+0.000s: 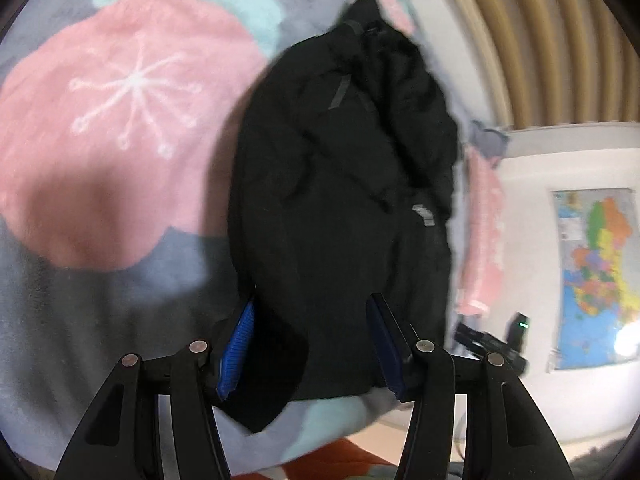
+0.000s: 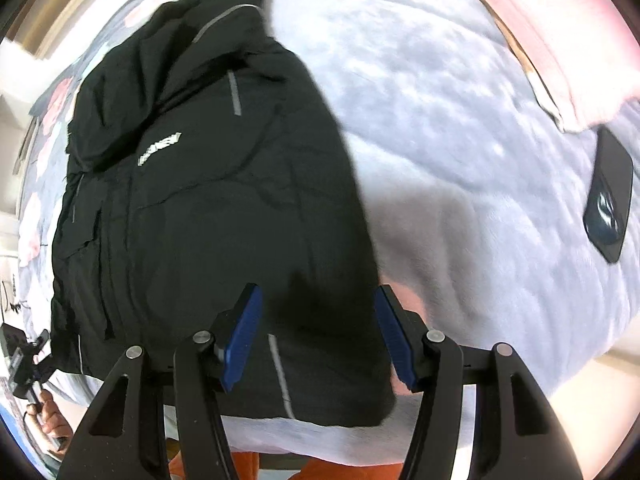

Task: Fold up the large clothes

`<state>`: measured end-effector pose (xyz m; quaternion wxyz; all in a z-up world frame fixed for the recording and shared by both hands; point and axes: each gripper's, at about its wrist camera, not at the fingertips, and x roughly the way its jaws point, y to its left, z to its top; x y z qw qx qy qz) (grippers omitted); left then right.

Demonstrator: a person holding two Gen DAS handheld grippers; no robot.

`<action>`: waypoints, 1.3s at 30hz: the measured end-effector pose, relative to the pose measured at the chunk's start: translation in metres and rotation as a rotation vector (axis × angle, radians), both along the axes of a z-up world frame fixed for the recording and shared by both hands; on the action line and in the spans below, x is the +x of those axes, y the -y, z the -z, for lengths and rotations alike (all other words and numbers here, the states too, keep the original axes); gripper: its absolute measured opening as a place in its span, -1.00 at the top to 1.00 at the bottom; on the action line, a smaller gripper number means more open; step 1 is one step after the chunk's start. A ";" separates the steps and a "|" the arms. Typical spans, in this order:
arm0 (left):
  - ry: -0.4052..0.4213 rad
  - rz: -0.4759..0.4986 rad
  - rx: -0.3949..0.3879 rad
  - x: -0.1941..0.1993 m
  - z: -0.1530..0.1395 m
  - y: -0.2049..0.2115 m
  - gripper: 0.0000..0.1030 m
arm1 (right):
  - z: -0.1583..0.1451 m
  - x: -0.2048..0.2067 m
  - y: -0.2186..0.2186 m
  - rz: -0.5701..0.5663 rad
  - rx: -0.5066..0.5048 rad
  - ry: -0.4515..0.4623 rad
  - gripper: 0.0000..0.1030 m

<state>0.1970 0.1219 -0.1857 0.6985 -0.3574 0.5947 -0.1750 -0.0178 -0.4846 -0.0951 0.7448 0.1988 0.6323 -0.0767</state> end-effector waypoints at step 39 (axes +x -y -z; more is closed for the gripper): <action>-0.106 0.136 0.118 0.002 0.024 0.042 0.12 | 0.066 -0.053 0.028 0.090 0.439 -0.043 0.00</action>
